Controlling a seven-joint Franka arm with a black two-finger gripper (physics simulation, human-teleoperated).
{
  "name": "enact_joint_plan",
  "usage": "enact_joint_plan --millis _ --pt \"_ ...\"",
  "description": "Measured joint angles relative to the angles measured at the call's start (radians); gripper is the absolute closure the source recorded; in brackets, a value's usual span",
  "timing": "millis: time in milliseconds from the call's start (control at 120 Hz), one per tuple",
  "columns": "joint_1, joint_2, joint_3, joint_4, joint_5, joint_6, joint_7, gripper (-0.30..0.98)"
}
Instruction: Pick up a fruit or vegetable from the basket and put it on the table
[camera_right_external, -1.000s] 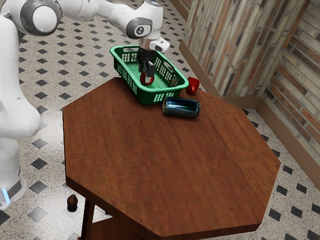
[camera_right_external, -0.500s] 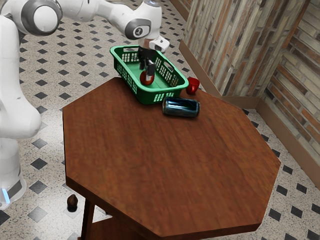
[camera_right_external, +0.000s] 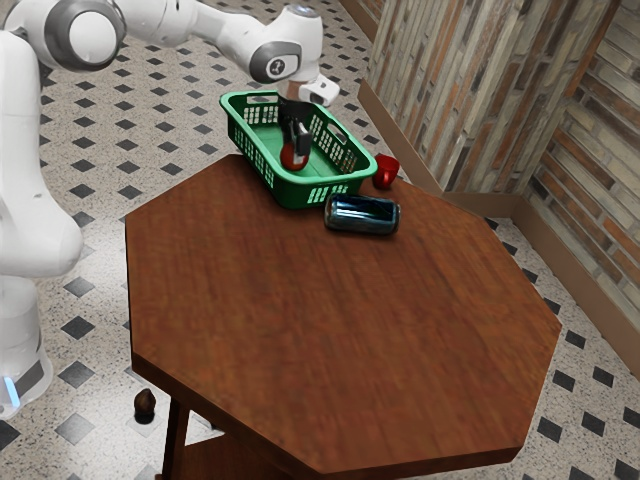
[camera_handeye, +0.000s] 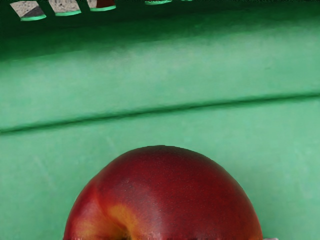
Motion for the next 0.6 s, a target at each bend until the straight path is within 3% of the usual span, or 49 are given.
enact_joint_plan --millis 250,433,600 --pt "-0.005 0.007 -0.001 0.029 0.022 -0.003 -0.017 0.53" --pt "-0.019 0.022 -0.012 0.073 0.046 -0.028 -0.026 0.52" --pt "-0.025 0.073 -0.074 0.172 0.048 -0.135 -0.027 0.52"
